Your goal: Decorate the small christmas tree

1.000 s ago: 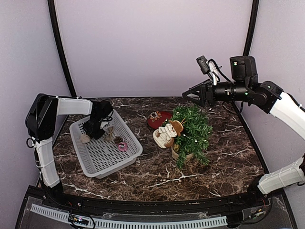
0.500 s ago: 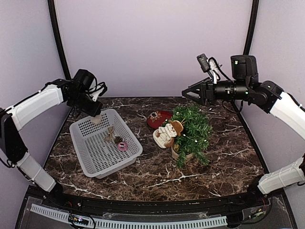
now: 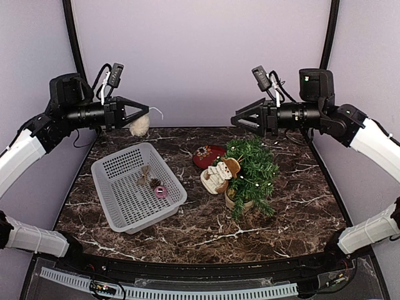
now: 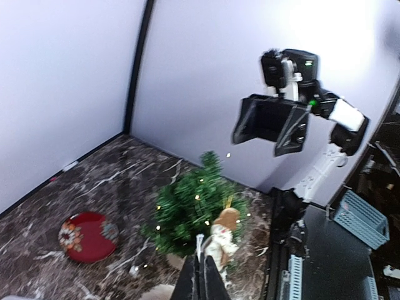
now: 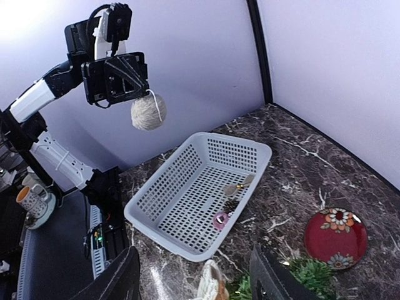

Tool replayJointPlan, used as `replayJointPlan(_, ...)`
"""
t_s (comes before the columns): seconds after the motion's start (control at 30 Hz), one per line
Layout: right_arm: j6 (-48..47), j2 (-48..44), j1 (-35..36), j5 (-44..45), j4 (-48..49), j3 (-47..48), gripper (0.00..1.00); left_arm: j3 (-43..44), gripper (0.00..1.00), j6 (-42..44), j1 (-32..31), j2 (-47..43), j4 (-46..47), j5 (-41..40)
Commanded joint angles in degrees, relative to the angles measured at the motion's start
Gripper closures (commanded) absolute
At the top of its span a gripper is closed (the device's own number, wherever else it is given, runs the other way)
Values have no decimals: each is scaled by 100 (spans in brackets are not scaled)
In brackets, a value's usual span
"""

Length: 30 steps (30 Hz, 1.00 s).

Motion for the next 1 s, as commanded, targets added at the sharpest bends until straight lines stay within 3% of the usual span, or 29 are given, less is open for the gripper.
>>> replayJointPlan(0.0,-138,120,375,-375,345,372,40,-167,100,-606,-528,-4,1530,1111)
replayJointPlan(0.37,-299,328,1064,-550,391,711,48,-21,100,-855,-1602,727,2526,1320)
replayJointPlan(0.83,-252,578,1384,-340,303,791,50,59,100,-1121,-1878,1180,3199,1428)
replayJointPlan(0.97,-194,623,1395,-213,322,839,58,98,100,-1149,-1953,1258,3255,1428)
